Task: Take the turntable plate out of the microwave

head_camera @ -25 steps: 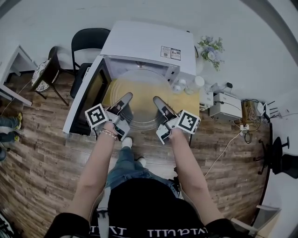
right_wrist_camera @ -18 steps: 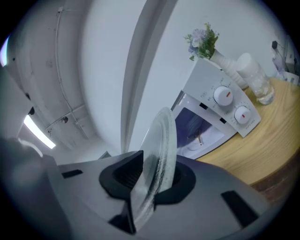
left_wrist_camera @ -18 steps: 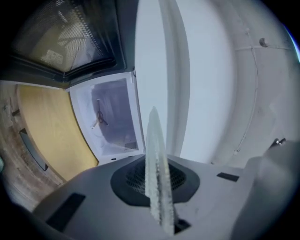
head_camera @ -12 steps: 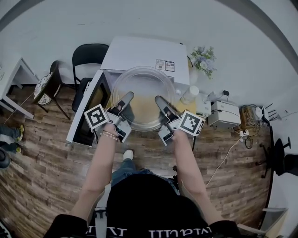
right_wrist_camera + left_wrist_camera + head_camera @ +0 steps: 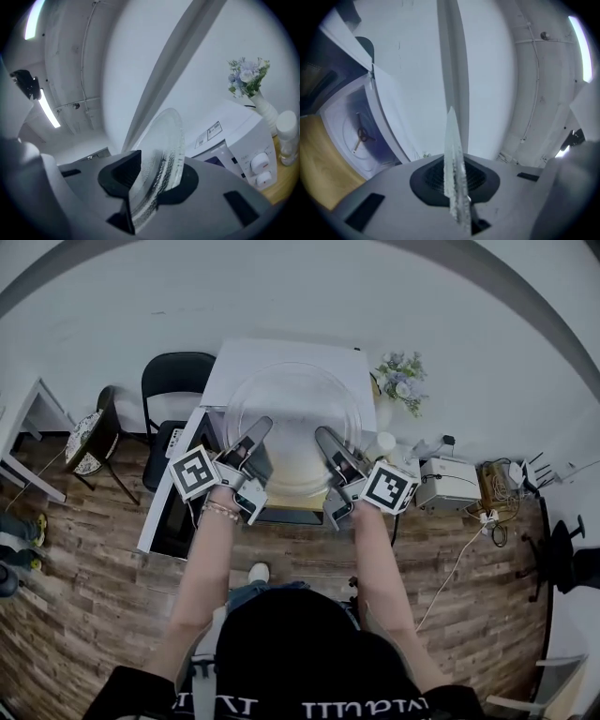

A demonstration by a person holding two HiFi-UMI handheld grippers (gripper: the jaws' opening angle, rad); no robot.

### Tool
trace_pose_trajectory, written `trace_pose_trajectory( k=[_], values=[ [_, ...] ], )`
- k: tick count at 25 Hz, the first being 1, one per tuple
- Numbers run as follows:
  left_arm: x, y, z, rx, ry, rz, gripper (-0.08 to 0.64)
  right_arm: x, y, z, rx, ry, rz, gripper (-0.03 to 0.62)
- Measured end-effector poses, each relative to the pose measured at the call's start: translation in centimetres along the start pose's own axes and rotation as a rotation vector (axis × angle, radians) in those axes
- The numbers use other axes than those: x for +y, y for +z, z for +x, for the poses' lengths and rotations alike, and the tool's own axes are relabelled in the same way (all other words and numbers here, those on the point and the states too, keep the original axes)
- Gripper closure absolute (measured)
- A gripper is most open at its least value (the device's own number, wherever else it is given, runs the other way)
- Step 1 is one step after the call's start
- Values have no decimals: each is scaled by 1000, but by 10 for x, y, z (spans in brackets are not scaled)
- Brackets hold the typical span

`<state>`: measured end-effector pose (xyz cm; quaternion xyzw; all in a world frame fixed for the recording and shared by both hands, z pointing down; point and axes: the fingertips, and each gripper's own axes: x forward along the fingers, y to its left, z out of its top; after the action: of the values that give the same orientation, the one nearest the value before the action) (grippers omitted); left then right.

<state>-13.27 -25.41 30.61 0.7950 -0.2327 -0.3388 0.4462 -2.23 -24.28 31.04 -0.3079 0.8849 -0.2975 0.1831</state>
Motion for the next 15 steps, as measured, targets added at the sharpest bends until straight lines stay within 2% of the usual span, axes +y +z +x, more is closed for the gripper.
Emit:
trace_pose_trajectory(
  k=[10, 15],
  values=[
    [-56, 22, 37, 31, -146, 129, 525, 35, 57, 1, -104, 34, -171, 477],
    [-66, 35, 48, 13, -179, 168, 505, 43, 74, 9, -130, 47, -229, 474]
  ],
)
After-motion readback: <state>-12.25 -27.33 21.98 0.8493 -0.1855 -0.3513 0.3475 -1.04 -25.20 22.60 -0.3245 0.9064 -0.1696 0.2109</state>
